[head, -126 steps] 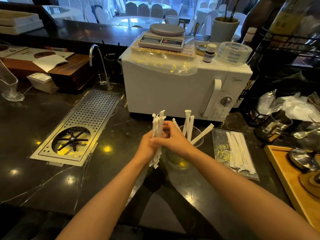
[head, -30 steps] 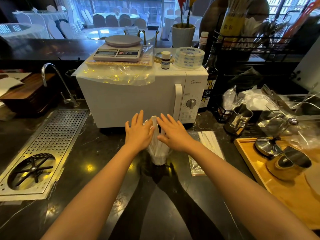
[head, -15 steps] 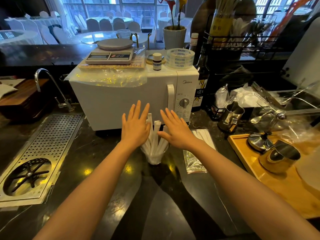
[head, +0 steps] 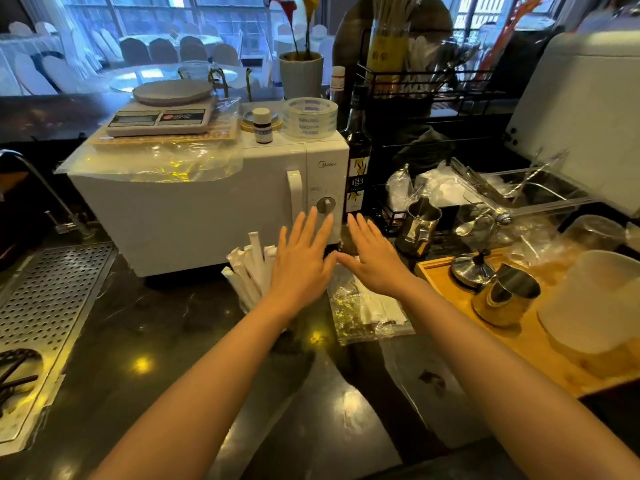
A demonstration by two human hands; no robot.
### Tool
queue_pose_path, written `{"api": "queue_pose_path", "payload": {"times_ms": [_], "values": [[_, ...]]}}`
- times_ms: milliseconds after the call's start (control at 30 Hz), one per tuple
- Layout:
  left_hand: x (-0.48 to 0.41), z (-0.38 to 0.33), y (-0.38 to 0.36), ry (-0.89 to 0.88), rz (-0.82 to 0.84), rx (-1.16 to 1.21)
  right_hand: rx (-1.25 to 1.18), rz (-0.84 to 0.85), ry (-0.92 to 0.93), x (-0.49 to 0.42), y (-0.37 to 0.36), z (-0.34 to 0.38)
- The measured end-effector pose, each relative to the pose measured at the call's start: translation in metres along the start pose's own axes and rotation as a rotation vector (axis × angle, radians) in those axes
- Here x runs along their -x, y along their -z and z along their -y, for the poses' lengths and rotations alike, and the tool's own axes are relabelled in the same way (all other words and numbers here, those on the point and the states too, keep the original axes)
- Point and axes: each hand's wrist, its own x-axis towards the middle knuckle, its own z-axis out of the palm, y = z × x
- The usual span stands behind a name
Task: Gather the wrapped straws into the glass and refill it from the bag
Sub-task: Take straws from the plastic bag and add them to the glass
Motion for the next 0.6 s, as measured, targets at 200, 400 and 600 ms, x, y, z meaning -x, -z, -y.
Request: {"api": "queue_pose_path", "payload": {"times_ms": [200,400,600], "values": [[0.0,-0.026,-0.049,-0.02,0.164,0.081,-0.085,0.048,-0.158,0.023,0.0,-0.047],[0.014,-0.024,-0.091,0.067,0.379,0.033,-0.203,0.082,-0.319,0.04,-0.02,-0.079],[0.031,-0.028,-0.116,-0.016,0.545,0.023,-0.315,0.101,-0.489,0.046,-0.041,-0.095]]}}
